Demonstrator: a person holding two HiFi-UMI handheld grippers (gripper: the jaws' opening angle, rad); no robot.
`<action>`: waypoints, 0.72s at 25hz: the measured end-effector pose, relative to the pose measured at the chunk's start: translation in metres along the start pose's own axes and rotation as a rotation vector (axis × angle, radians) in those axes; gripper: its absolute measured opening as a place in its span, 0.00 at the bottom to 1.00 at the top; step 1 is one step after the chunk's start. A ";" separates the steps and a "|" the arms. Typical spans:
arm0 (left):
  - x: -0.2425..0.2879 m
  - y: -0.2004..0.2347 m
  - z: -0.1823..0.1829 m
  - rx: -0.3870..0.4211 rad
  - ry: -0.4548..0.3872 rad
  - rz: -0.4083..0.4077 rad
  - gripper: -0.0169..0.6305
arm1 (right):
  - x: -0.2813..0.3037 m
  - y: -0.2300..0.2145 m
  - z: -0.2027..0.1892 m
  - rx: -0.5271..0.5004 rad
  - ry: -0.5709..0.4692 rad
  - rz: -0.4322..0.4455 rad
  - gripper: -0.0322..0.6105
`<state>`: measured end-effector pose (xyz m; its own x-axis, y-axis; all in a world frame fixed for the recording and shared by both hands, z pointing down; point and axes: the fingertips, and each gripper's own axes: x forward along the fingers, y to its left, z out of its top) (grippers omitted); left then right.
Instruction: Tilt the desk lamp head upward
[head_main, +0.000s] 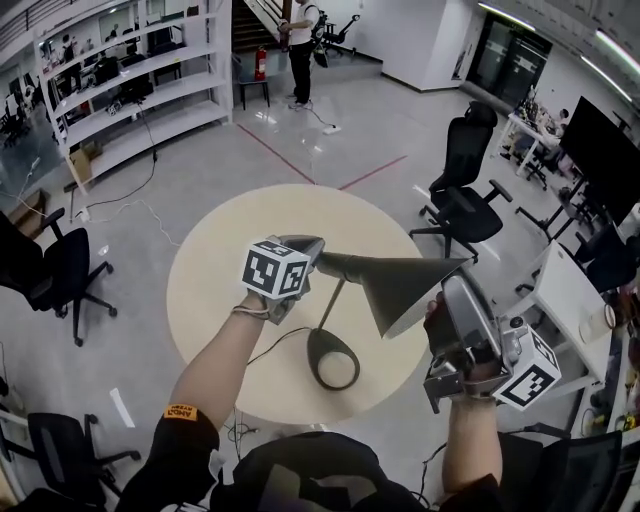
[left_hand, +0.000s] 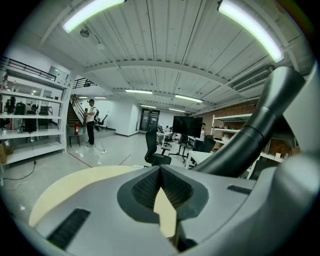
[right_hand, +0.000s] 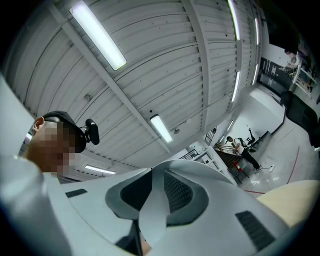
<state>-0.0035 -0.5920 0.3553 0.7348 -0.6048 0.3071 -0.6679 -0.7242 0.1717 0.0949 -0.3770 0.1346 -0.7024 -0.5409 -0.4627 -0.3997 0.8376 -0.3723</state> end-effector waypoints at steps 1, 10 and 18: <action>0.000 0.001 -0.002 0.001 -0.002 0.004 0.10 | 0.001 -0.002 0.001 -0.003 -0.006 -0.009 0.18; 0.004 0.006 -0.006 0.011 -0.007 0.009 0.10 | 0.013 -0.015 0.008 -0.008 -0.038 -0.059 0.18; 0.004 0.001 -0.009 0.018 -0.002 0.009 0.10 | 0.022 -0.013 0.009 -0.016 -0.017 -0.055 0.18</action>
<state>-0.0024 -0.5927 0.3652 0.7286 -0.6122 0.3072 -0.6725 -0.7244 0.1515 0.0901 -0.4009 0.1219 -0.6692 -0.5871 -0.4555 -0.4468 0.8077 -0.3847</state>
